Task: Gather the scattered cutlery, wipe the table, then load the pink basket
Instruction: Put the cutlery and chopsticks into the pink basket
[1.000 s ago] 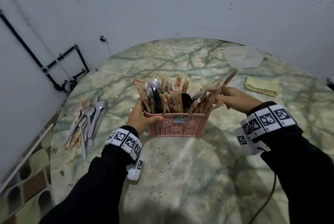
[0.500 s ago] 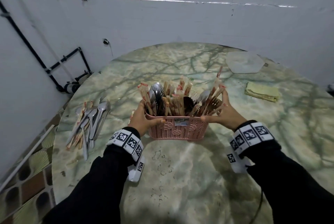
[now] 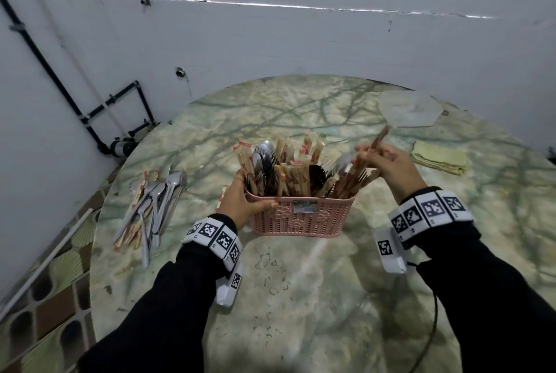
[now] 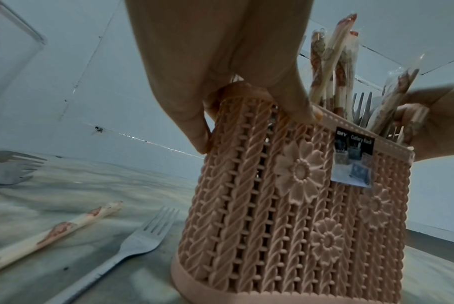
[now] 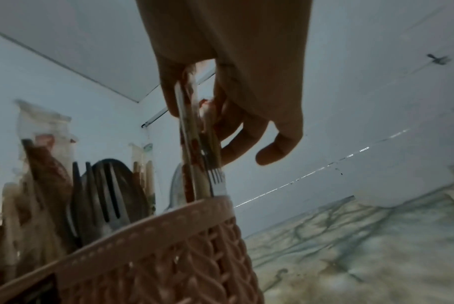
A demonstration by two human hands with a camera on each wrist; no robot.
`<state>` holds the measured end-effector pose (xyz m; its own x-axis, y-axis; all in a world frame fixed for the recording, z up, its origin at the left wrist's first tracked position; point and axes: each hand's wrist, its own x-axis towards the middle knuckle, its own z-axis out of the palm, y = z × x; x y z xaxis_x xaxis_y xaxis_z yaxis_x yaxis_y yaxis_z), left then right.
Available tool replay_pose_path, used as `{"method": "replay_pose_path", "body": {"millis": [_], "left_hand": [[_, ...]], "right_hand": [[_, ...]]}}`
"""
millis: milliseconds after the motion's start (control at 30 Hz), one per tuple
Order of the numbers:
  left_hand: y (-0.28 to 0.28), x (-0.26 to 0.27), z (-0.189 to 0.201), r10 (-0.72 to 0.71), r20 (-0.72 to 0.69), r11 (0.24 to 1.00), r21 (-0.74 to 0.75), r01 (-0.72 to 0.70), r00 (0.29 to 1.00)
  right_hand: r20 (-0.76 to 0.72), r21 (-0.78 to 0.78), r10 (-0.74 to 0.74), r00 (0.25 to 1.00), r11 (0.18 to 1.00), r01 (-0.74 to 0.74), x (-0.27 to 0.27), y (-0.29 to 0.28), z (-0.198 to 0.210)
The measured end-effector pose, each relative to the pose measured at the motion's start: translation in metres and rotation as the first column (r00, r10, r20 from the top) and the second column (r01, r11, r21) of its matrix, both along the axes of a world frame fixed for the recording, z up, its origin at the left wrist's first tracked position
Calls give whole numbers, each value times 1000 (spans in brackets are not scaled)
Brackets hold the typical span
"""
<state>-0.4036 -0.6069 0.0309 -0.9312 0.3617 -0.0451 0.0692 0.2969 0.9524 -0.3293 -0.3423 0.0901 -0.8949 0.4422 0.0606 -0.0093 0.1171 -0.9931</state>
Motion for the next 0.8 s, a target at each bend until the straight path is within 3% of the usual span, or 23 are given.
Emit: {"method": "replay_pose_path", "body": {"millis": [133, 333, 400, 500, 667, 800], "left_hand": [[1, 0, 0, 4, -7, 1000, 3, -4, 1000], [1, 0, 0, 8, -16, 1000, -3, -8, 1000], [0, 0, -1, 13, -26, 1000, -8, -13, 1000], [0, 0, -1, 13, -29, 1000, -8, -14, 999], [0, 1, 0, 3, -31, 1000, -11, -4, 1000], [0, 1, -1, 10, -33, 1000, -13, -11, 999]], "right_hand": [[-57, 94, -77, 995, 992, 82, 1, -2, -9], [-85, -169, -42, 996, 985, 27, 7, -11, -23], [-95, -188, -55, 994, 982, 36, 8, -12, -24], [-30, -19, -35, 999, 999, 34, 5, -9, -15], [148, 279, 122, 981, 947, -159, -2, 0, 12], [265, 344, 203, 943, 893, -289, -4, -1, 24]]}}
